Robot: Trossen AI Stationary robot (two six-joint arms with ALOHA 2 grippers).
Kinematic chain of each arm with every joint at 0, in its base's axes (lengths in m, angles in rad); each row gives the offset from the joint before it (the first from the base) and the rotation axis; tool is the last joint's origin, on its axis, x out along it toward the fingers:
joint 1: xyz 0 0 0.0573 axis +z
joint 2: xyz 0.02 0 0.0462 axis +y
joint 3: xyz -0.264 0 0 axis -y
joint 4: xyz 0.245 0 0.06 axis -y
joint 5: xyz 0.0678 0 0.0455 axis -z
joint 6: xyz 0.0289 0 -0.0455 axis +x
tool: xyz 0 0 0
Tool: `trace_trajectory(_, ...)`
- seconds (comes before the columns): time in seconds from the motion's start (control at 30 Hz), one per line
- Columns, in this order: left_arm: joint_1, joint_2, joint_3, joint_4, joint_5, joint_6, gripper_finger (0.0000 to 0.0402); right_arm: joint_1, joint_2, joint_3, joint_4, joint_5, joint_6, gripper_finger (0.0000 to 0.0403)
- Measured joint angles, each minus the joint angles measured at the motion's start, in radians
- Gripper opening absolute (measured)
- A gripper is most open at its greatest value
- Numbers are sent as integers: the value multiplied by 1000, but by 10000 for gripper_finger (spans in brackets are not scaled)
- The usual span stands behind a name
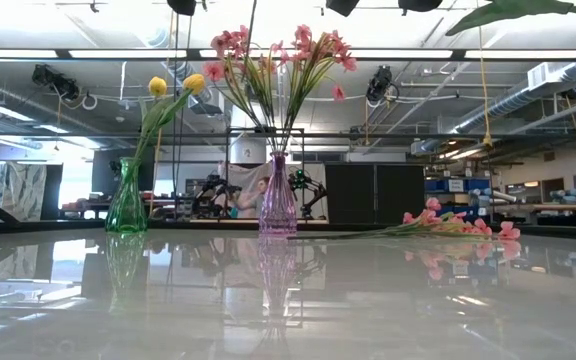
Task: Sort flowers into vase by color
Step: Put the yellow flower into the green vase
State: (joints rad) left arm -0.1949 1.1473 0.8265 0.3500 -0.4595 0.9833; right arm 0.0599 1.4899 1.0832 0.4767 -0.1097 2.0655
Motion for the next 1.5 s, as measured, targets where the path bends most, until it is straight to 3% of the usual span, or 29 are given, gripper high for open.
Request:
trace_trajectory(0.2,0,0,0,0,0,-4,180,0,0,0,0,1,0,16)
trace_trajectory(0.6,0,0,0,-1,0,-4,126,0,0,0,0,3,0,16)
trace_trajectory(1.07,0,0,0,-2,-1,-16,92,0,0,0,-6,5,0,16)
trace_trajectory(1.5,0,0,-1,-4,-2,-48,68,4,0,0,-16,66,0,16)
